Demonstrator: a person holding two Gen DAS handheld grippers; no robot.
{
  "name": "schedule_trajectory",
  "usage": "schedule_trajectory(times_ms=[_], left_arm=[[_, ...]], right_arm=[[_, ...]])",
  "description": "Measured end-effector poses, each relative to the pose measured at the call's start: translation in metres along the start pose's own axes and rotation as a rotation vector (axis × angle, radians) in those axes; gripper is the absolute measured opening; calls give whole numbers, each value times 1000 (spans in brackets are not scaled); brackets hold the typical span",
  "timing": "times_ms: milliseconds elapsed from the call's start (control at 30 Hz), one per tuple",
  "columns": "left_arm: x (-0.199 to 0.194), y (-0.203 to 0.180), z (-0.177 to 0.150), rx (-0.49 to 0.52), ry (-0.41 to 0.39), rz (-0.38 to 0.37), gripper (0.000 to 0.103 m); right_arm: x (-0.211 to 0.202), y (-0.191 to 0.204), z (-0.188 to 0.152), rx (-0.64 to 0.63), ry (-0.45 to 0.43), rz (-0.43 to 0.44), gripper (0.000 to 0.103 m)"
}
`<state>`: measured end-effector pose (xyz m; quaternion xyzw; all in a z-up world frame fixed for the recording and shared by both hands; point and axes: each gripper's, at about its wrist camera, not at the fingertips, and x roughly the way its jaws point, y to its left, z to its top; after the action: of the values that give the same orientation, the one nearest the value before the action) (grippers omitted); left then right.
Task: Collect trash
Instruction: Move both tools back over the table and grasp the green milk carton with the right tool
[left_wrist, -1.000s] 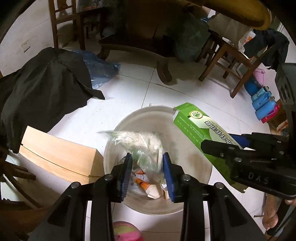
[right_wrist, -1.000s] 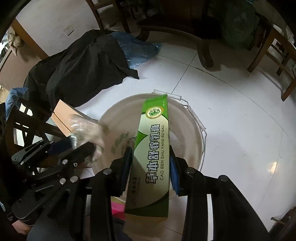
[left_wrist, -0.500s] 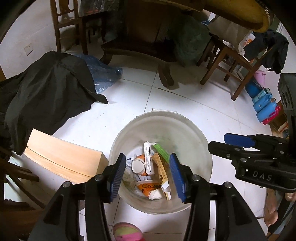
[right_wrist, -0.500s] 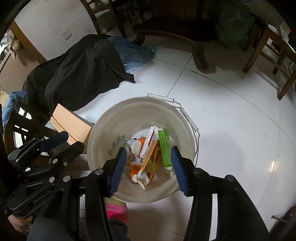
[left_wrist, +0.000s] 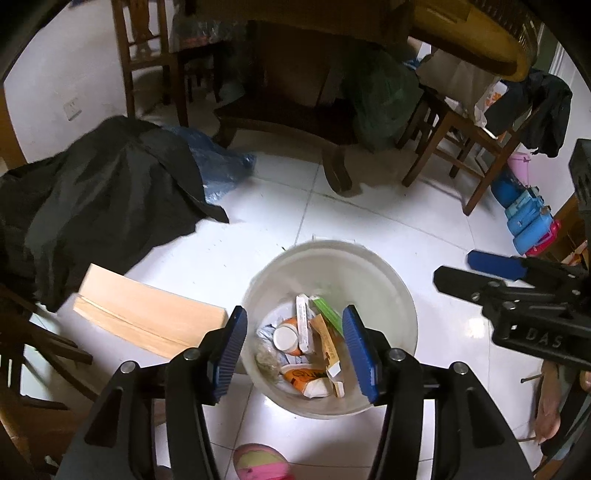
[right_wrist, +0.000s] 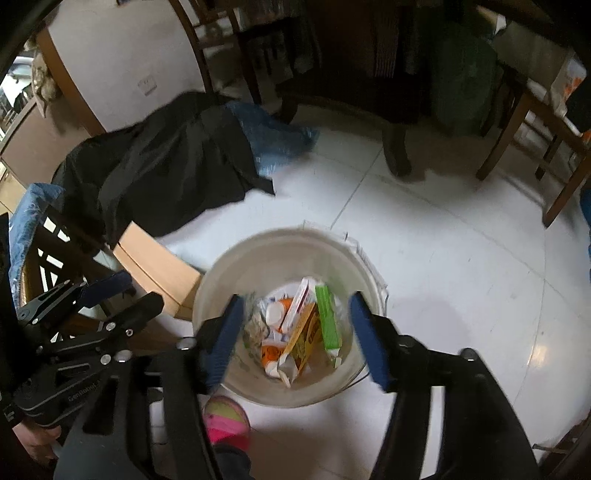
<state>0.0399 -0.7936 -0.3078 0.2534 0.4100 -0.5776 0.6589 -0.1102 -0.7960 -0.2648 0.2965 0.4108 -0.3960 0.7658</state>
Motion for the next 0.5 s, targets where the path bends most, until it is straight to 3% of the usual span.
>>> schedule_trajectory(times_ms=[233,500], left_arm=[[-83,21,-1,-19,-124,86,60],[-211,65,-18,-60,-288,252,63]], right_arm=[[-65,36,9,-71,-219,9,68],[-138,109,21,-177,-416,137,72]])
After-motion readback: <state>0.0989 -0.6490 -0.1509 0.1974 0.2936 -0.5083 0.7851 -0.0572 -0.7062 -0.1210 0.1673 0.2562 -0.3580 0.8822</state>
